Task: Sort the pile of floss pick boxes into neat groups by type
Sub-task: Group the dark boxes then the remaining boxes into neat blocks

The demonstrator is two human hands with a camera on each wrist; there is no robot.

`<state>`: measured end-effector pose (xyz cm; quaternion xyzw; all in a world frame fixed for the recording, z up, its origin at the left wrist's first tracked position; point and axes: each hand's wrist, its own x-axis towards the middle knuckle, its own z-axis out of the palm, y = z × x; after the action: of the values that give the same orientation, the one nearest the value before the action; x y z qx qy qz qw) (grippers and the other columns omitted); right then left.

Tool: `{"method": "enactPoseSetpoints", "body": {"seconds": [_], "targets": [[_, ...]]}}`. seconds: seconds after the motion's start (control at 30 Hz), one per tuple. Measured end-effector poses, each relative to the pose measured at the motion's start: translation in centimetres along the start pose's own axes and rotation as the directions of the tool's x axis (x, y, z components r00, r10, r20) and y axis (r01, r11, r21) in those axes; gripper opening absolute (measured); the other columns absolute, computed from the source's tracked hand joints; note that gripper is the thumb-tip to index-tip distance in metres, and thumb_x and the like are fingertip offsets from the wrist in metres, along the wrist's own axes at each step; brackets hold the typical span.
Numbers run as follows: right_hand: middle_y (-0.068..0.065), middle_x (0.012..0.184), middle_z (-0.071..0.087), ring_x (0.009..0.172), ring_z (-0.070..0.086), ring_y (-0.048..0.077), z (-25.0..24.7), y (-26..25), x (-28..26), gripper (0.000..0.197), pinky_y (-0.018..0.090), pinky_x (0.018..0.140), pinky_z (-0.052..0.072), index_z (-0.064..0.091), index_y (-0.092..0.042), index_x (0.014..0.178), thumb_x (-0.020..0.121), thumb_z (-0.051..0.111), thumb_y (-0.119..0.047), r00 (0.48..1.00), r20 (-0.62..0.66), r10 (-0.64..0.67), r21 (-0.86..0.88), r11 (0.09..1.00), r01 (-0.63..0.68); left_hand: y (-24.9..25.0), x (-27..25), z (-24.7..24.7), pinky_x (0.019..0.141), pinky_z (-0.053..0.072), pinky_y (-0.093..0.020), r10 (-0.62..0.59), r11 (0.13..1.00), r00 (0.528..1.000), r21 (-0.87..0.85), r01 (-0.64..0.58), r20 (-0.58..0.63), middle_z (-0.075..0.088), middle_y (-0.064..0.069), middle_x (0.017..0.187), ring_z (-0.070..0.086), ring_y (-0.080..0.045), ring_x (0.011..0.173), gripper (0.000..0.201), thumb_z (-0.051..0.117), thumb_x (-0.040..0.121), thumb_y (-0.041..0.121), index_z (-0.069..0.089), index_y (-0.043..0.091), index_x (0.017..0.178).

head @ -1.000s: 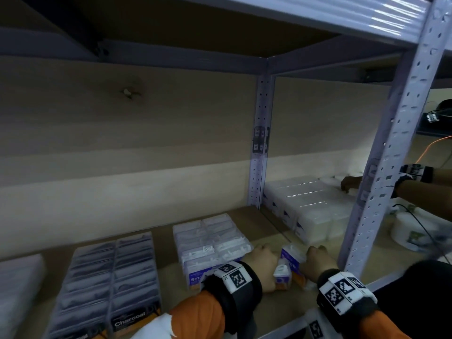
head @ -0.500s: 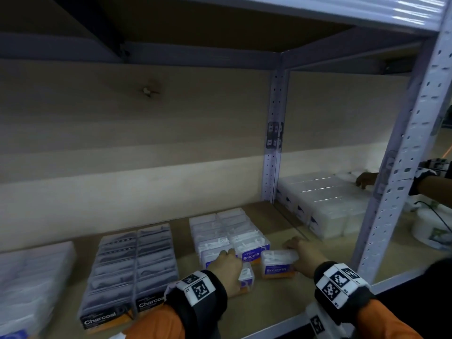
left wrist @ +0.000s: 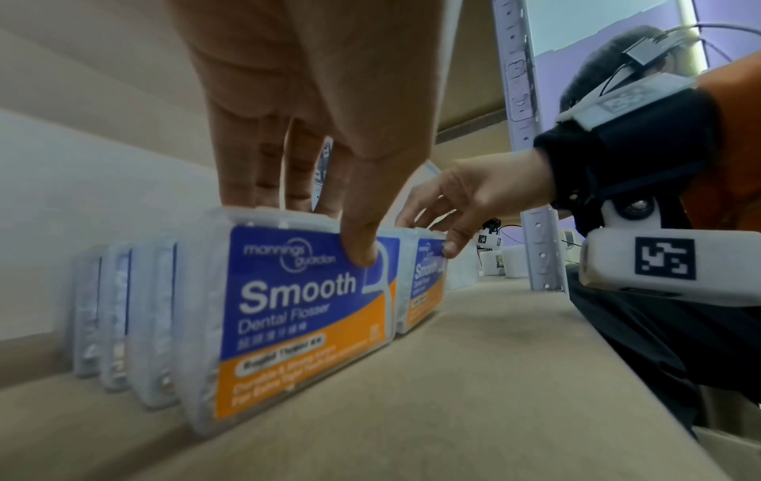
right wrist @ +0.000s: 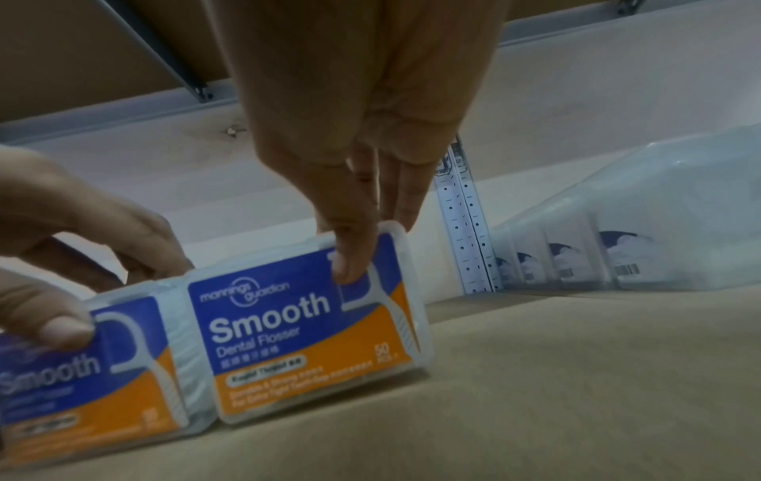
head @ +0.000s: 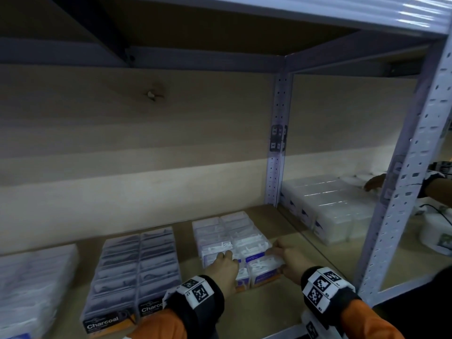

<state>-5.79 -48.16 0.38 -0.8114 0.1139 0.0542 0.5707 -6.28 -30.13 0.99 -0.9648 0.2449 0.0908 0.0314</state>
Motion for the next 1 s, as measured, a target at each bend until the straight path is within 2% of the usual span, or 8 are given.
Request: {"method": "enactPoseSetpoints", "body": {"seconds": [0.17, 0.53, 0.63, 0.7, 0.73, 0.77, 0.83, 1.0], "targets": [[0.01, 0.064, 0.044, 0.057, 0.044, 0.02, 0.3, -0.1, 0.4, 0.03, 0.016, 0.038, 0.038, 0.041, -0.007, 0.064, 0.09, 0.05, 0.005, 0.997, 0.022, 0.076, 0.254, 0.964, -0.079, -0.2, 0.7, 0.3, 0.107, 0.036, -0.038, -0.009, 1.0, 1.0, -0.014, 0.009, -0.006, 0.033, -0.015, 0.141, 0.033, -0.031, 0.131, 0.047, 0.048, 0.095, 0.019, 0.039, 0.002, 0.138], [0.009, 0.067, 0.05, 0.05, 0.049, 0.016, 0.4, 0.6, 1.2, 0.017, 0.013, 0.033, 0.037, 0.045, -0.007, 0.078, 0.09, 0.054, 0.001, 0.997, 0.037, 0.063, 0.307, 0.949, -0.072, -0.9, 0.9, 0.7, 0.104, 0.038, -0.038, -0.002, 0.998, 0.999, -0.071, -0.001, -0.054, 0.034, -0.012, 0.138, 0.034, -0.027, 0.128, 0.04, 0.046, 0.096, 0.017, 0.044, 0.003, 0.134], [0.011, 0.081, 0.057, 0.059, 0.056, 0.016, 0.4, 0.4, 1.2, 0.004, 0.014, 0.041, 0.043, 0.053, -0.005, 0.093, 0.091, 0.054, -0.001, 0.998, 0.053, 0.04, 0.101, 0.994, -0.045, -0.9, 0.9, 0.7, 0.105, 0.037, -0.037, -0.009, 0.997, 0.998, -0.073, 0.005, -0.057, 0.034, -0.012, 0.138, 0.033, -0.026, 0.129, 0.04, 0.046, 0.096, 0.016, 0.044, 0.003, 0.134], [0.016, 0.127, 0.053, 0.105, 0.058, 0.025, 0.2, 0.8, 1.7, 0.034, 0.021, 0.079, 0.051, 0.05, -0.001, 0.126, 0.092, 0.05, 0.001, 0.998, 0.063, 0.014, -0.219, 0.976, 0.0, -0.8, 0.9, 0.7, 0.105, 0.036, -0.037, -0.016, 0.998, 0.998, -0.063, 0.012, -0.061, 0.034, -0.012, 0.139, 0.033, -0.027, 0.129, 0.041, 0.045, 0.096, 0.016, 0.044, 0.003, 0.135], [0.012, 0.148, 0.035, 0.131, 0.042, 0.024, 0.1, 0.9, 1.6, 0.049, 0.023, 0.102, 0.039, 0.04, -0.006, 0.141, 0.093, 0.048, 0.0, 0.994, 0.107, -0.029, -0.449, 0.891, 0.074, -0.8, 0.9, 0.7, 0.105, 0.036, -0.036, -0.019, 0.998, 0.998, -0.062, 0.015, -0.064, 0.034, -0.013, 0.14, 0.033, -0.027, 0.13, 0.042, 0.045, 0.096, 0.016, 0.043, 0.003, 0.135], [0.008, 0.157, 0.017, 0.144, 0.023, 0.021, 0.0, 1.0, 1.6, 0.058, 0.021, 0.113, 0.022, 0.028, -0.012, 0.148, 0.094, 0.047, -0.001, 0.981, 0.167, -0.097, -0.633, 0.753, 0.183, -0.8, 0.9, 0.8, 0.107, 0.034, -0.036, -0.02, 0.998, 0.998, -0.064, 0.016, -0.066, 0.032, -0.013, 0.141, 0.032, -0.026, 0.131, 0.043, 0.045, 0.096, 0.015, 0.041, 0.003, 0.137], [0.003, 0.16, -0.001, 0.149, 0.004, 0.016, 0.0, 0.9, 1.5, 0.067, 0.018, 0.116, 0.003, 0.012, -0.016, 0.151, 0.096, 0.048, -0.008, 0.955, 0.26, -0.141, -0.754, 0.588, 0.292, -0.7, 0.9, 1.0, 0.112, 0.028, -0.035, -0.022, 0.998, 0.998, -0.059, 0.018, -0.062, 0.026, -0.015, 0.149, 0.027, -0.025, 0.138, 0.05, 0.045, 0.096, 0.015, 0.031, 0.002, 0.142], [0.004, 0.16, -0.004, 0.149, 0.003, 0.013, 0.6, 0.9, 1.7, 0.067, 0.017, 0.115, -0.001, 0.003, -0.014, 0.152, 0.098, 0.042, -0.01, 0.939, 0.321, -0.125, -0.821, 0.459, 0.341, -0.1, 1.1, 1.3, 0.12, 0.013, -0.039, -0.082, 0.997, 0.996, -0.014, 0.082, 0.016, 0.006, -0.021, 0.157, 0.01, -0.029, 0.147, 0.063, 0.042, 0.098, 0.012, 0.008, -0.003, 0.148]]}}
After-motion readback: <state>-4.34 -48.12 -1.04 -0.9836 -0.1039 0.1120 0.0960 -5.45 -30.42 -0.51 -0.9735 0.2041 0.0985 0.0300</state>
